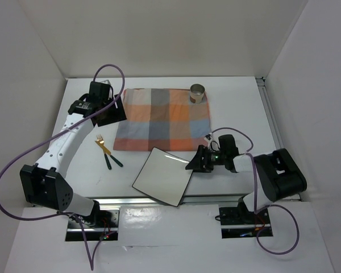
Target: Set the dinner table for one person
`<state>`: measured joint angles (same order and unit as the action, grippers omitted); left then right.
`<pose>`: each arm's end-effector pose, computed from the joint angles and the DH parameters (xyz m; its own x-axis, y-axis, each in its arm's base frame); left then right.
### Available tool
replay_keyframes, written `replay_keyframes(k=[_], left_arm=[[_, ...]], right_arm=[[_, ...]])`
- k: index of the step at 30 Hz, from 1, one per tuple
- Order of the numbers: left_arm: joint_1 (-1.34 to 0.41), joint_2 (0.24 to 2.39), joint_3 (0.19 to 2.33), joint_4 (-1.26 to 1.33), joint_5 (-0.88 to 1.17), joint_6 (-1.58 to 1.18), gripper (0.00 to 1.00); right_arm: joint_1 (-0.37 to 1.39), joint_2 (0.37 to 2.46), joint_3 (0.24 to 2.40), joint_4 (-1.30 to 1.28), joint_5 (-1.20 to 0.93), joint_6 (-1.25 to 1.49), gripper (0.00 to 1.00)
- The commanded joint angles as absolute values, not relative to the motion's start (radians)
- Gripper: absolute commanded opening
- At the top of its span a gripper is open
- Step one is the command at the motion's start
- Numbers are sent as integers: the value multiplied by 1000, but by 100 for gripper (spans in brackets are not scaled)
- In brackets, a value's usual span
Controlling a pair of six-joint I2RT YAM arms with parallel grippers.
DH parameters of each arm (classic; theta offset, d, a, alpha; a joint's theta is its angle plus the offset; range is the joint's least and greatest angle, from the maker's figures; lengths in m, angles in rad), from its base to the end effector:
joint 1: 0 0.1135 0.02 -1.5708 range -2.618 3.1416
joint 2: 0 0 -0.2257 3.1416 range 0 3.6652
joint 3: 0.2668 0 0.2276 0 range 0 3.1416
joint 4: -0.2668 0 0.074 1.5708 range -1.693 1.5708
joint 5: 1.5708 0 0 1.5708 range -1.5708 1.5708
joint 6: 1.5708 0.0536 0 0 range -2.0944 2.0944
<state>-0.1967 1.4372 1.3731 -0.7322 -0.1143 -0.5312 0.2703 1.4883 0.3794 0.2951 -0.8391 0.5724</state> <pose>0.2972 -0.0530 0.2921 -0.6631 -0.3810 -0.6443 -0.2551 0.9243 -0.2840 0.2094 0.0994 0.0888 -0.9522 0.1117 -0.2843 -0.1845 0.5317 0.8266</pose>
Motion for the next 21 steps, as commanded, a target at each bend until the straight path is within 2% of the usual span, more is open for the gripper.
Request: replay_keyframes(k=[1,10,14,18,19,21], left_arm=[[-190,1439,1411,-719,-101,-543,79],[-190,1439,1411,-719,-101,-543,79],[-190,1439,1411,-719,-101,-543,79],[-190,1448,1411,-719,-101,-543,79],[-190,1448,1411,-719,-92,-543,79],[-190,1448,1411,-719,-92,-543,79]], right_arm=[[267,1542,402,357,-831,540,67],[267,1617,431,386,-841,560,61],[267,1655,431,425,-851,584,51],[267,1645,431,416,-841,584,36],[267,1644,431,416,-841,584,23],[267,1618,431,416,-841,594,14]])
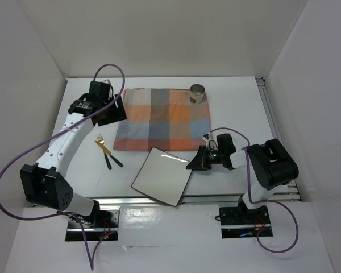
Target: Set the dinner table for one person
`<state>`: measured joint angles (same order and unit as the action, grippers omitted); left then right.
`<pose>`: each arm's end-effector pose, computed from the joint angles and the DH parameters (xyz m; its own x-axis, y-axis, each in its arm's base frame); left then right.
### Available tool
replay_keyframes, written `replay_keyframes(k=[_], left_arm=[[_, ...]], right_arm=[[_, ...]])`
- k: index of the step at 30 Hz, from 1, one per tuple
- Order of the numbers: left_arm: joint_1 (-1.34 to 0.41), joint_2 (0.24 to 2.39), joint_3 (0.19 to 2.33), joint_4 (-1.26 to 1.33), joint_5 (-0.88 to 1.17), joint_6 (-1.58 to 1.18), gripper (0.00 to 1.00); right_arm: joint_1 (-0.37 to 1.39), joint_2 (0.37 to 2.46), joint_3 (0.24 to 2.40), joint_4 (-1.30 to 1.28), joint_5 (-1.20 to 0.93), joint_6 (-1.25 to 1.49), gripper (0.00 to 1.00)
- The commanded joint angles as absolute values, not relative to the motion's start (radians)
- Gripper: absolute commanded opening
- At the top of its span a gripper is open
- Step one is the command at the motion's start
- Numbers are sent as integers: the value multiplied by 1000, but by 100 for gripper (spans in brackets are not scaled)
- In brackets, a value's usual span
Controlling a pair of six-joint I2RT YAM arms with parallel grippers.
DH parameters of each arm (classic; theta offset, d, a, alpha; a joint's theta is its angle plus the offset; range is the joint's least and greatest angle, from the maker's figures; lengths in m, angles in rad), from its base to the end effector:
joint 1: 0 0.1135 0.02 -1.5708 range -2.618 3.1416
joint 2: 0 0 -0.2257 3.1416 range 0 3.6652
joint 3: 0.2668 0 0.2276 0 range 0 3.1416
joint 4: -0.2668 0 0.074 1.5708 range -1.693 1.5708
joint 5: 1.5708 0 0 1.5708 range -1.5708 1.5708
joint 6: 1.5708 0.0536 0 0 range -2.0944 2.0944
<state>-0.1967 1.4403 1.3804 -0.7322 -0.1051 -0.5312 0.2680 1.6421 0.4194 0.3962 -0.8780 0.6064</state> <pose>0.2980 -0.0537 0.2934 -0.6638 -0.3814 -0.6434 -0.2484 0.9238 -0.2914 0.2212 0.1035 0.0731 -0.9657 0.1123 -0.2341 -0.1478 0.5037 0.8512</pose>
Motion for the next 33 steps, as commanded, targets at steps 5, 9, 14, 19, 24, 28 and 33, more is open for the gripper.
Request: replay_keyframes(k=[5,9,14,19,24,28,33], left_arm=[[-190,1448,1411,-719,-81,-543,79],[-190,1448,1411,-719,-91,-543,79],[-190,1448,1448,-730,-100,-543,79],[-190,1448,1526,-784,-100,-561,79],[-190,1401,1581,-793,-100,-561,79],[-190,1379,1592,-793,-109,-561,79],[-190,1368,1592,-793,-109,-561,79]], right_arm=[[267,1551,440,341,-830,594,0],[267,1450,480,188,-865,581,0],[238,1252,586,17,-865,581,0],[189,1172,679,-54,-900,646,0],[169,1147,756,3,-875,782,0],[169,1137,755,97,-749,972,0],[195,1169,704,353,-528,1245,0]])
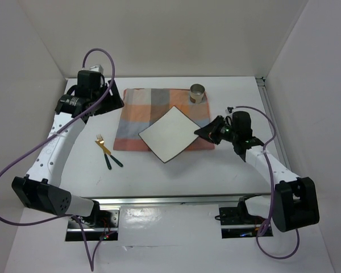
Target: Set the dinner table for one person
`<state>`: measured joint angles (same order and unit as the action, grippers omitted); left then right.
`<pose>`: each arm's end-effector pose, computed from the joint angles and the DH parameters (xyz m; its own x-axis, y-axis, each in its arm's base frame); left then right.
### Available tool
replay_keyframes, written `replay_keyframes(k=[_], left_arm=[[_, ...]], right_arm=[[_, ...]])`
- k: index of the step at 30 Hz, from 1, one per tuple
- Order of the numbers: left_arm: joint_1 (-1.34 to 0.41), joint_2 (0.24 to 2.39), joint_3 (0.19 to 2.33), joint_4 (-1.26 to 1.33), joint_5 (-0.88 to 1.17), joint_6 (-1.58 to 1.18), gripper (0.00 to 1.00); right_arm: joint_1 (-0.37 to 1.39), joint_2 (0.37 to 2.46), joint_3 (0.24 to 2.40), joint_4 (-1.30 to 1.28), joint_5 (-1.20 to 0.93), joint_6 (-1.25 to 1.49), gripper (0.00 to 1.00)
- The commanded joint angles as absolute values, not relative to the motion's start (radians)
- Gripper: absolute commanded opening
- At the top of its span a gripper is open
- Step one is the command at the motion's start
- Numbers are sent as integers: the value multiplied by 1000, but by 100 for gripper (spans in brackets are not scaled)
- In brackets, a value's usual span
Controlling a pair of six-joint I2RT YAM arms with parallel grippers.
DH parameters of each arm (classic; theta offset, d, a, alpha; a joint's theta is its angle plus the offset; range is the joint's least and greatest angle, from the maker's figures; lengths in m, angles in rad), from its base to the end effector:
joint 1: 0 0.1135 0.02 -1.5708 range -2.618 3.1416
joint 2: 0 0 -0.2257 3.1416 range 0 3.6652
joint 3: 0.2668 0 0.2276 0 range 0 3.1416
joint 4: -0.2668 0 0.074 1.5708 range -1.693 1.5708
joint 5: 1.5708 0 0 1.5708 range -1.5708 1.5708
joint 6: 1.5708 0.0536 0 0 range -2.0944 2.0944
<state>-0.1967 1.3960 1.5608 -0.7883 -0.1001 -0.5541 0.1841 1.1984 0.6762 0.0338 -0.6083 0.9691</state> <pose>0.2863 -0.0516 0.3566 -0.5474 -0.4247 -0.7211 -0.2036 0.9033 -0.3776 0.2522 0.0781 0.2109 -0.7939 0.5403 -0.2788 0.0144 0.4752 0.8798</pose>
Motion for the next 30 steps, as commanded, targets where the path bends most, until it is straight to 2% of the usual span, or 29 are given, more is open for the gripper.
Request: replay_keyframes(k=[1,8,16,30], left_arm=[[-190,1368,1592,-807,-109,-561,79],[-190,1359,1583,-816,-129,-552,79],[-190,1350,1565,-827,-118,-543,79],[-190,1330,1531,-827,-127,-514,79]], right_arm=[[221,1183,722,366,-500,1262,0],[356,1318,782,455,-194,1374,0],[463,1505,770,779,53,1448,0],[482,1658,785,945,156,1503,0]])
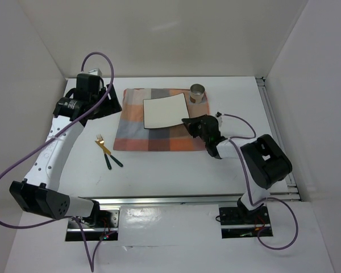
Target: Set the dinner table for one person
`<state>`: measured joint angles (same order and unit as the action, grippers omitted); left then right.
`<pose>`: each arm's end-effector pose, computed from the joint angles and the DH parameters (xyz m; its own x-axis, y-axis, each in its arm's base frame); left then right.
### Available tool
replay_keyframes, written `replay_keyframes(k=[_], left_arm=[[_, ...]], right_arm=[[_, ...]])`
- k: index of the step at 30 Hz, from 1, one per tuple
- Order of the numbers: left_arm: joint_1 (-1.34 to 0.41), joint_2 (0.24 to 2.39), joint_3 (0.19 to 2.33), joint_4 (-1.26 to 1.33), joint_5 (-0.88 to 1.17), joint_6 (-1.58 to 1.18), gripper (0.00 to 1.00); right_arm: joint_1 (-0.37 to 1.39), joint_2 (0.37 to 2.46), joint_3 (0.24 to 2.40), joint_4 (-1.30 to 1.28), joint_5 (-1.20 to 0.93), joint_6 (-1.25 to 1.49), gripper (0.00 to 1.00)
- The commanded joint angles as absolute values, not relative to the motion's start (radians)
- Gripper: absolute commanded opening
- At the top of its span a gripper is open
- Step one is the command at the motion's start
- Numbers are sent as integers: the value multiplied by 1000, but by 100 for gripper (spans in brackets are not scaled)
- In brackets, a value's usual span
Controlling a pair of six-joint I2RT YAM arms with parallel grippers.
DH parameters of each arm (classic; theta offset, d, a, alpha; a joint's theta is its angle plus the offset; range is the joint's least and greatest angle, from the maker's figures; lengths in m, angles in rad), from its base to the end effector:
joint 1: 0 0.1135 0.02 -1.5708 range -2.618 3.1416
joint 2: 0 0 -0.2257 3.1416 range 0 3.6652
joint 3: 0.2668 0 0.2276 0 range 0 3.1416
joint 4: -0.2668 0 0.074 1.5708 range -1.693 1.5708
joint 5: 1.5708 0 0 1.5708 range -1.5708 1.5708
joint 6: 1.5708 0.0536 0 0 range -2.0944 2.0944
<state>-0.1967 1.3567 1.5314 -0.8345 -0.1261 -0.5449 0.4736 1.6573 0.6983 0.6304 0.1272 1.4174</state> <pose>0.2743 -0.0478 0.3533 -0.5641 -0.4119 -0.7157 -0.2291 0.9107 -0.3436 0.3013 0.1468 0.1521 -0.3854 0.9040 -0.1851 0.2310 0.2887 0.9291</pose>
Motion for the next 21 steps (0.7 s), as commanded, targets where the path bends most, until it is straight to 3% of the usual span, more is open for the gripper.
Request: replay_keyframes(k=[1,16,21], left_arm=[[-190,1330,1531,-827,-127,-514,79],[-190,1330,1511,-836,-147,-485,79],[-190,1330,1511,-845,-160,-476,79]], right_arm=[[491,1669,785,954,156,1503,0],[509,1778,735,1192,227,1494,0],[520,1787,726,1149,238,1503,0]])
